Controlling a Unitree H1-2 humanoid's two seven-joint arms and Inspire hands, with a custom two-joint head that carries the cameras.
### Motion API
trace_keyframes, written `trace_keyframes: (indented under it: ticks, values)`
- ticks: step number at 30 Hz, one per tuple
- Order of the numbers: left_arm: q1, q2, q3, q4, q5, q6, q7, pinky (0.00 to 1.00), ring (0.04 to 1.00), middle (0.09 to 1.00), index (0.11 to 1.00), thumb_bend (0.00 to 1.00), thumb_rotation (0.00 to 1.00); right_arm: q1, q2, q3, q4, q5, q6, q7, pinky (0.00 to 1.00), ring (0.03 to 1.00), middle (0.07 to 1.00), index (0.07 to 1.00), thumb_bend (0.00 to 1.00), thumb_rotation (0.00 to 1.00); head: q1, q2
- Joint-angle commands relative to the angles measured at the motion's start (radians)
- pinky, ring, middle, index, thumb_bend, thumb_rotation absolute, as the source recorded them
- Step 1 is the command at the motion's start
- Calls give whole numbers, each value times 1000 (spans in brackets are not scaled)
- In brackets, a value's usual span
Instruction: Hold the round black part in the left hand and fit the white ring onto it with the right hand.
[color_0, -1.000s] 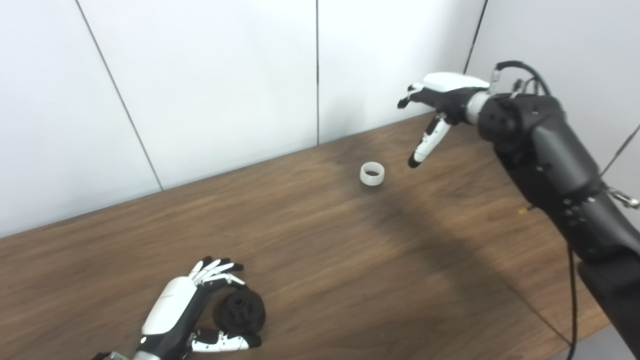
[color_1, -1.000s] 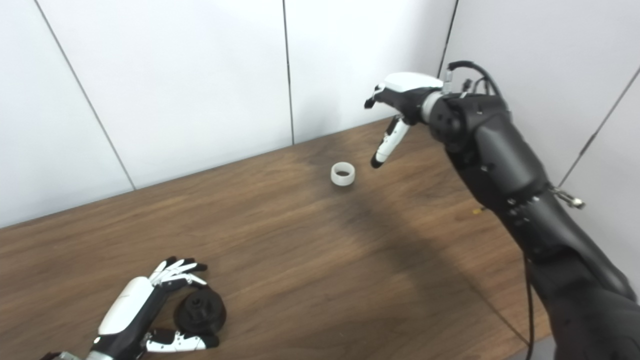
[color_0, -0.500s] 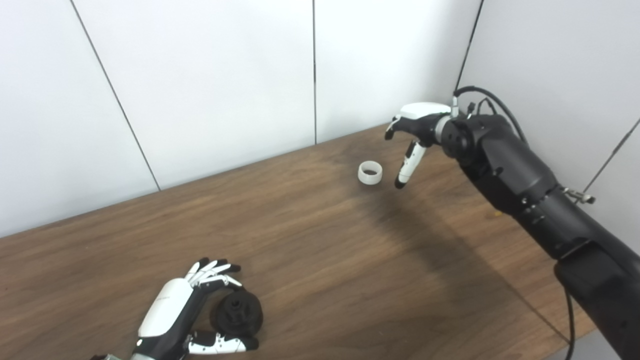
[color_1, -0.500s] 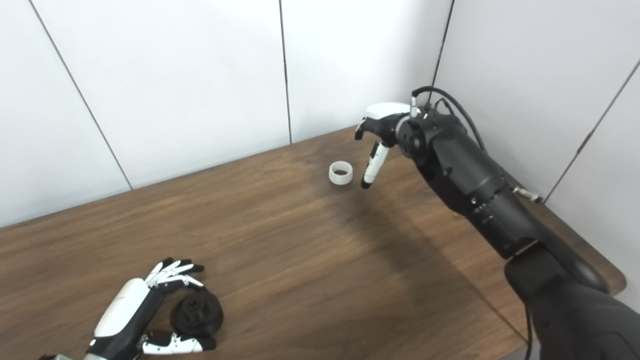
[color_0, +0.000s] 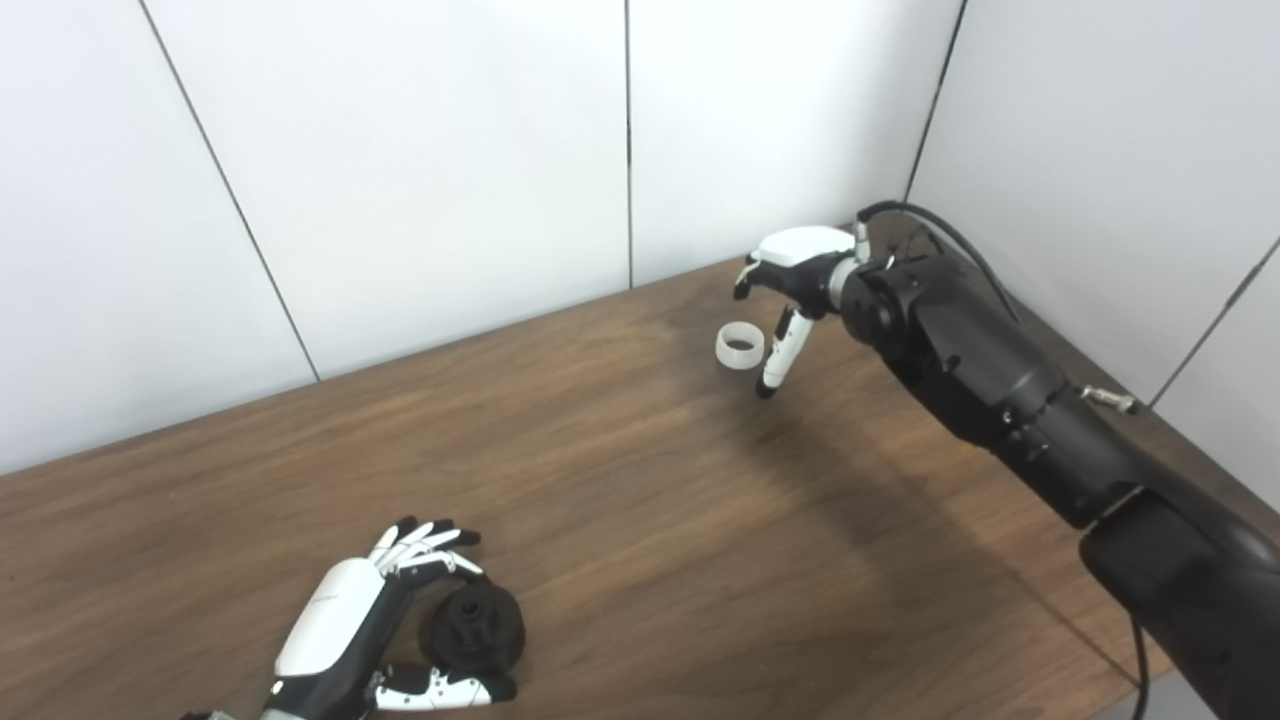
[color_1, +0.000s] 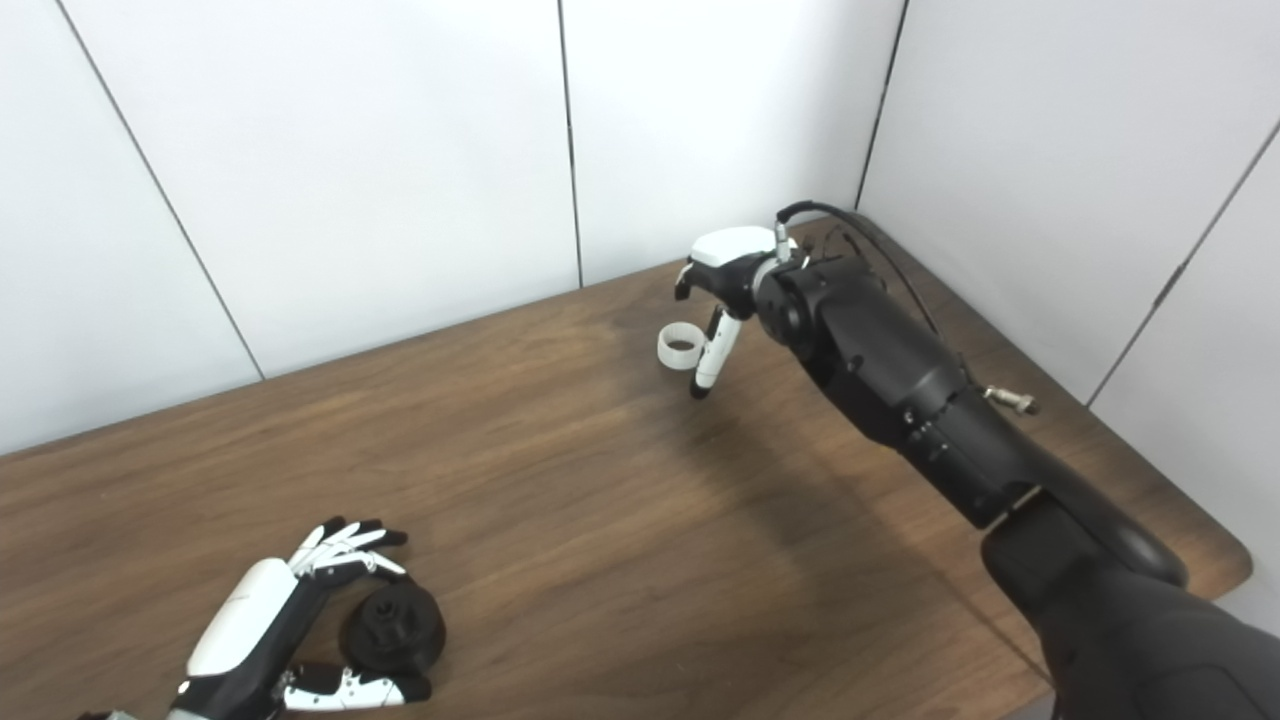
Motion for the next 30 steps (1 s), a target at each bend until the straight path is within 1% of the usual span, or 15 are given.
trace_keyframes:
  ticks: [1, 4, 12, 22, 30]
  values:
    - [23, 22, -1, -6, 2, 8, -19, 1000, 908, 848, 478, 516, 46, -68, -25, -3, -2, -31, -5, -27, 944, 1000, 1000, 862, 969, 364, 0, 0]
    - [28, 23, 0, -11, -2, 6, -22, 1000, 907, 848, 478, 516, 46, -74, -23, 6, 10, -36, 1, -27, 955, 1000, 1000, 872, 965, 362, 1, -1]
    - [43, 26, -4, -29, 4, 16, -27, 1000, 901, 851, 478, 516, 46, -81, -16, 12, 50, -46, -11, -80, 950, 1000, 1000, 888, 971, 348, 2, -3]
    - [61, 27, -5, -49, 2, 26, -33, 1000, 904, 855, 478, 515, 45, -98, -12, 23, 71, -53, -8, -91, 981, 1000, 1000, 915, 950, 350, 11, 3]
    - [74, 29, -5, -63, -1, 25, -34, 1000, 905, 855, 478, 515, 46, -106, 0, 35, 86, -50, -10, -107, 968, 1000, 1000, 908, 935, 357, 29, 14]
